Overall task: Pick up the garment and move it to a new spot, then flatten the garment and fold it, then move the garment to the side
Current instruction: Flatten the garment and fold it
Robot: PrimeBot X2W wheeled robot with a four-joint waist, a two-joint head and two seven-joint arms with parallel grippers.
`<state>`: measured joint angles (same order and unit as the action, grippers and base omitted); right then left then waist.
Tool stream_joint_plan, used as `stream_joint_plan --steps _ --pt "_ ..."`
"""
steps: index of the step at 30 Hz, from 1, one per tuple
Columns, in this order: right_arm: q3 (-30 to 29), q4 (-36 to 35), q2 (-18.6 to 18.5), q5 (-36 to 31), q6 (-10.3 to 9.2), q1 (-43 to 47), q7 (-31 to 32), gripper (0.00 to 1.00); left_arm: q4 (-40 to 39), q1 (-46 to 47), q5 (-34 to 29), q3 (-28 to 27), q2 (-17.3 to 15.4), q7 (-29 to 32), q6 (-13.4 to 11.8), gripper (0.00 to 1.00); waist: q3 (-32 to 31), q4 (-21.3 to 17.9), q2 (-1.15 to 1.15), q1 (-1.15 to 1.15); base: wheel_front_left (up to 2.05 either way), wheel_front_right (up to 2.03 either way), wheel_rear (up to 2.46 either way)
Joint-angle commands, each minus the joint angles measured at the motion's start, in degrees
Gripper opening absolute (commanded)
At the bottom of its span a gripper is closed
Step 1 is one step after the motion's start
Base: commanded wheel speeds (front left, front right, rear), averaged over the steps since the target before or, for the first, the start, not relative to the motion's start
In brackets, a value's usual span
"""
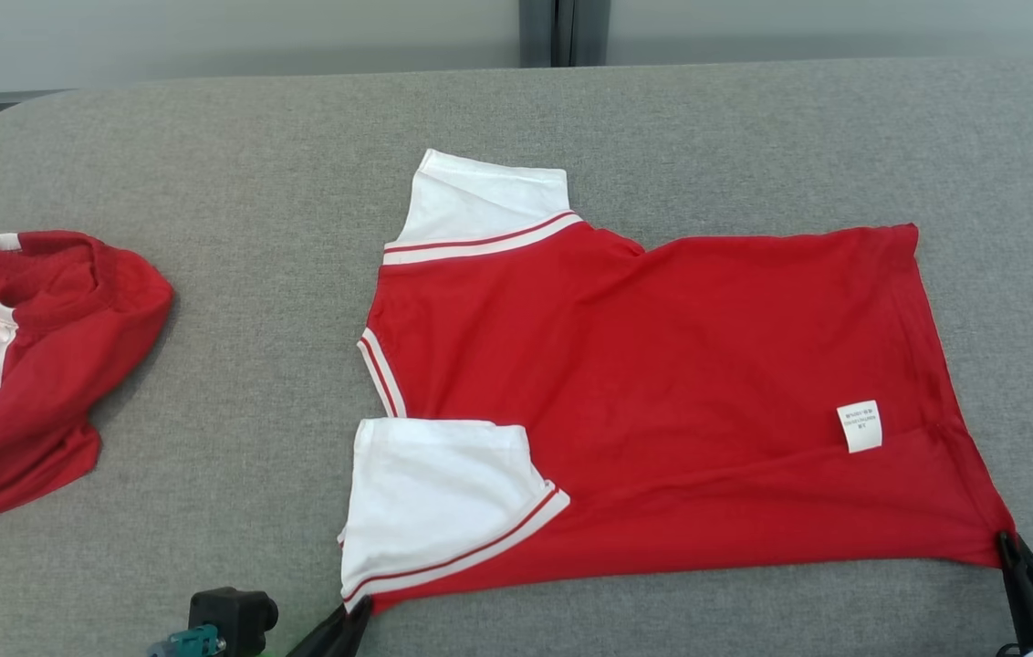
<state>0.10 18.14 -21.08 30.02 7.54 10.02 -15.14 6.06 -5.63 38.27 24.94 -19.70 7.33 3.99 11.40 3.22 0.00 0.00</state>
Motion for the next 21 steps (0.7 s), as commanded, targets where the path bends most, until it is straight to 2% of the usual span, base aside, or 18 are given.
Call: stream_joint_plan --steps 1,2,3,4,5,6,10,13,15,18,21 --pt "-0.43 0.18 -0.42 -0.39 -0.09 0.09 0.0 0.15 0.37 -0.58 0.0 0.03 -0.61 0.1 -0.5 0.0 -0.13 0.01 0.0 0.0 0.0 0.0 0.0" --pt "-0.64 0.41 -0.42 -0.45 -0.1 -0.02 0.0 0.56 0.53 -0.35 -0.22 0.02 -0.53 -0.08 -0.59 0.0 -0.21 0.06 0.0 0.0 0.0 0.0 0.0" --pt "-1.42 0.51 -0.17 -0.42 -0.1 -0.25 0.0 1.0 0.81 -0.18 -0.39 0.16 -0.44 -0.07 -0.59 0.04 -0.42 0.11 0.0 0.0 0.0 0.0 0.0" --pt "-1.86 0.52 -0.01 -0.15 -0.1 -0.34 0.0 1.0 1.05 -0.11 -0.53 0.28 -0.38 0.01 -0.65 0.42 -0.64 0.15 0.0 0.0 0.0 0.0 0.0" --pt "-1.81 0.34 0.01 -0.02 -0.08 -0.24 0.0 1.0 1.36 0.0 -0.69 0.37 -0.33 0.04 -0.76 0.94 -1.04 0.18 0.0 0.0 0.0 0.0 0.0" --pt "-1.89 -0.17 -0.01 -0.09 -0.08 -0.16 0.0 1.0 1.46 0.08 -0.74 0.4 -0.25 -0.02 -0.88 1.0 -1.19 0.16 0.0 0.0 0.0 0.0 0.0" --pt "-3.59 -3.45 -0.89 -0.99 -0.08 -1.1 0.0 1.0 -1.3 1.36 0.92 -0.26 0.64 -1.58 0.06 1.0 -1.8 -0.26 0.0 0.0 0.0 0.0 0.0" --pt "-3.87 -6.35 -0.66 -2.06 -0.07 -2.87 0.0 1.0 -6.82 3.21 1.99 -1.72 0.05 -1.89 0.35 1.0 -1.09 -0.76 0.0 0.0 0.0 0.0 0.0" --pt "-4.07 -8.21 0.02 -3.03 -0.08 -4.2 0.0 1.0 -11.05 6.45 1.13 -3.29 -1.21 -1.35 -0.51 1.0 0.16 -0.84 0.0 0.0 0.0 0.0 0.0" --pt "-3.54 -10.09 1.0 -4.48 -0.07 -6.87 0.0 1.0 -15.95 14.67 -0.84 -4.92 -3.11 2.13 -1.54 1.0 3.29 -0.59 0.0 0.0 0.0 0.0 0.0" --pt "-2.44 -10.78 1.29 -5.27 -0.07 -9.65 0.0 1.0 -17.05 25.64 -0.75 -5.88 -4.45 6.87 -0.66 1.0 6.98 -0.39 0.0 0.0 0.0 0.0 0.0"
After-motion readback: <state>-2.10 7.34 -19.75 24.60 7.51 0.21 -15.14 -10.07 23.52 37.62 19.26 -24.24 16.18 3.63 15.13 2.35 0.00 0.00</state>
